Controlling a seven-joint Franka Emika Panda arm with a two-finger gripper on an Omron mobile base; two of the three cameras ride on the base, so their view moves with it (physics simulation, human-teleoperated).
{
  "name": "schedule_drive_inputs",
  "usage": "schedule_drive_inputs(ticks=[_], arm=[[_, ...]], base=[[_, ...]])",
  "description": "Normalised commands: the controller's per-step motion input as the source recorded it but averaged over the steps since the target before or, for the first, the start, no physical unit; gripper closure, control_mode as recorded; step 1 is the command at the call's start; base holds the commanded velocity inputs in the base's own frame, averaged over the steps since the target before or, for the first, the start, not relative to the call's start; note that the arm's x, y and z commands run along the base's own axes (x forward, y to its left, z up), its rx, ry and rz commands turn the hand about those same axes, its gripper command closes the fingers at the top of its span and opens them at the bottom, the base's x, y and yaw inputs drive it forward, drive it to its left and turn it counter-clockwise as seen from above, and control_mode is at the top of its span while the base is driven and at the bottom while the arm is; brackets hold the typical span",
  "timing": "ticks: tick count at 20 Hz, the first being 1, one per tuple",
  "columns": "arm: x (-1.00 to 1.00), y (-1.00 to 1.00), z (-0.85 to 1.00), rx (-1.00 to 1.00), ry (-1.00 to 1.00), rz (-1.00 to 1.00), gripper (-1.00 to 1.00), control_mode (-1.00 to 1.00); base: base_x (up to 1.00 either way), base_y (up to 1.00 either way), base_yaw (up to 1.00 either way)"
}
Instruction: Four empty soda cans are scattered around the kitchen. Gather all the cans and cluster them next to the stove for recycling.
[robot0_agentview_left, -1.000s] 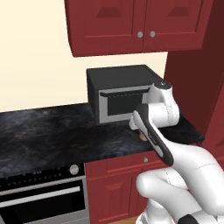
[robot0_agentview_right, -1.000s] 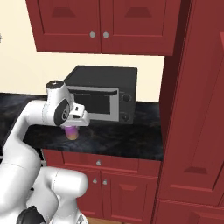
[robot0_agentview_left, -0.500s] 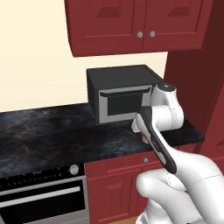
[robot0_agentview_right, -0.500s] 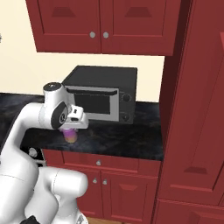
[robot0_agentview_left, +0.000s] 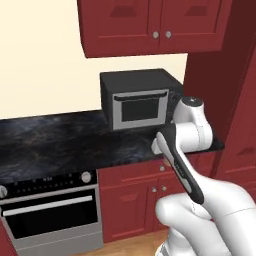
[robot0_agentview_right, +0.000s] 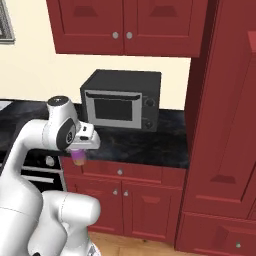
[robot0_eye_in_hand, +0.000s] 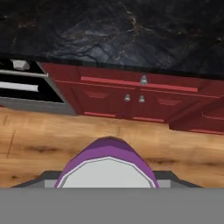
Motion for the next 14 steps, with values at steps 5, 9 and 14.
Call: schedule_drive_inputs(ticks=[5,9,14], arm=[[0.00,0.00,0.00,0.00,0.00,0.00,1.00,1.00],[0.00,0.00,0.00,0.00,0.00,0.00,1.00,1.00],[0.00,0.00,0.00,0.00,0.00,0.00,1.00,1.00]], base=[[-0.75,0.36,0.11],[-0.55,0.53,0.20],[-0.03,0.06,0.50]])
